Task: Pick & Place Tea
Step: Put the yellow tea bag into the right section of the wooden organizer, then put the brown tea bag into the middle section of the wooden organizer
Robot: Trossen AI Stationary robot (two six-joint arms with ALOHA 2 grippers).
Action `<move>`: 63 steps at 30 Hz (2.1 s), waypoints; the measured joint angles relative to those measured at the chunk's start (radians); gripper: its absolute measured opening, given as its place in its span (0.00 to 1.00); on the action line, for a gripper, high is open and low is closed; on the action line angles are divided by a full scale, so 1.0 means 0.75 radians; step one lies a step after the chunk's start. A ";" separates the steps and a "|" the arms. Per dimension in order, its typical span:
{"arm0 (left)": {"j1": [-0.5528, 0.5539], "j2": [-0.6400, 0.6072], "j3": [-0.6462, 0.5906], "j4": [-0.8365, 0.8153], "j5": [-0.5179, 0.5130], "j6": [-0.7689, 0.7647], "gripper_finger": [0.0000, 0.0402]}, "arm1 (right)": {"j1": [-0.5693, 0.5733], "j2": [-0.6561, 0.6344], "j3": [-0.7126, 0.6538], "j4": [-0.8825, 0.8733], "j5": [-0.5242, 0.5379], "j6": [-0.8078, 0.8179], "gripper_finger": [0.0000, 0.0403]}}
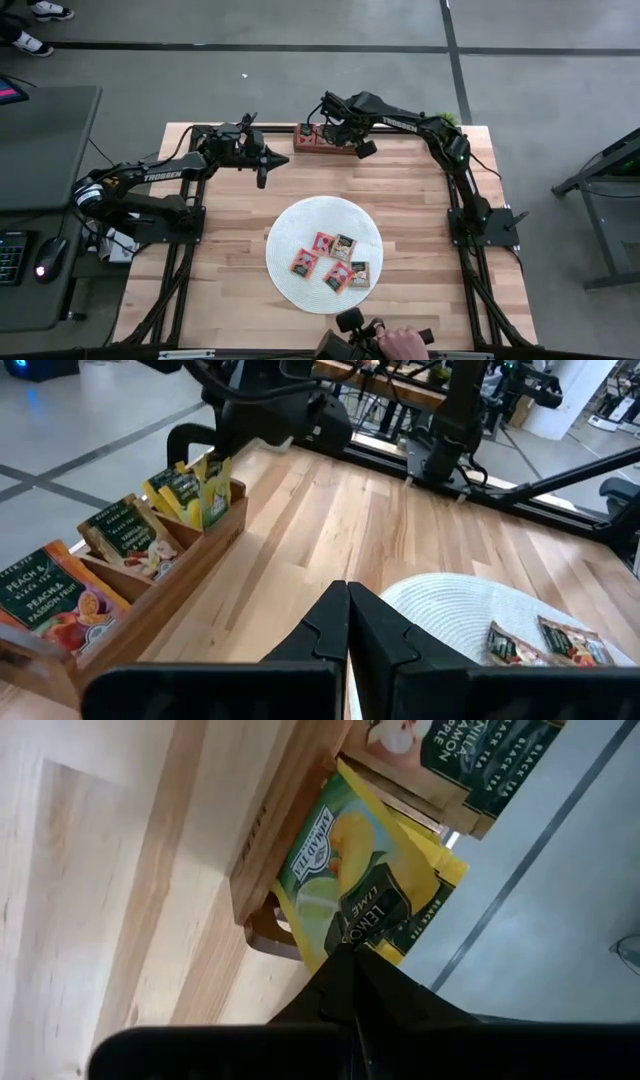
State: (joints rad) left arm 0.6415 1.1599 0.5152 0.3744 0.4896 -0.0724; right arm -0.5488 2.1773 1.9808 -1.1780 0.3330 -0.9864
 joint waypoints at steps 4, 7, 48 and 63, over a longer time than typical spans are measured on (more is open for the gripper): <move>0.000 0.000 0.000 -0.007 0.000 0.022 0.00 | -0.003 0.000 0.000 0.001 0.007 -0.001 0.00; 0.000 0.000 0.000 -0.016 0.000 0.022 0.00 | -0.004 0.000 0.000 0.001 0.024 -0.003 0.00; 0.000 0.000 0.000 -0.014 0.027 0.021 0.00 | -0.011 -0.002 0.000 0.009 0.048 0.306 0.28; 0.000 0.000 0.000 -0.014 0.028 0.025 0.00 | 0.019 -0.100 0.001 -0.080 -0.353 0.890 0.25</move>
State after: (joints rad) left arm 0.6415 1.1599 0.5152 0.3637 0.5104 -0.0536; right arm -0.5343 2.1023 1.9816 -1.2379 0.0686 -0.3192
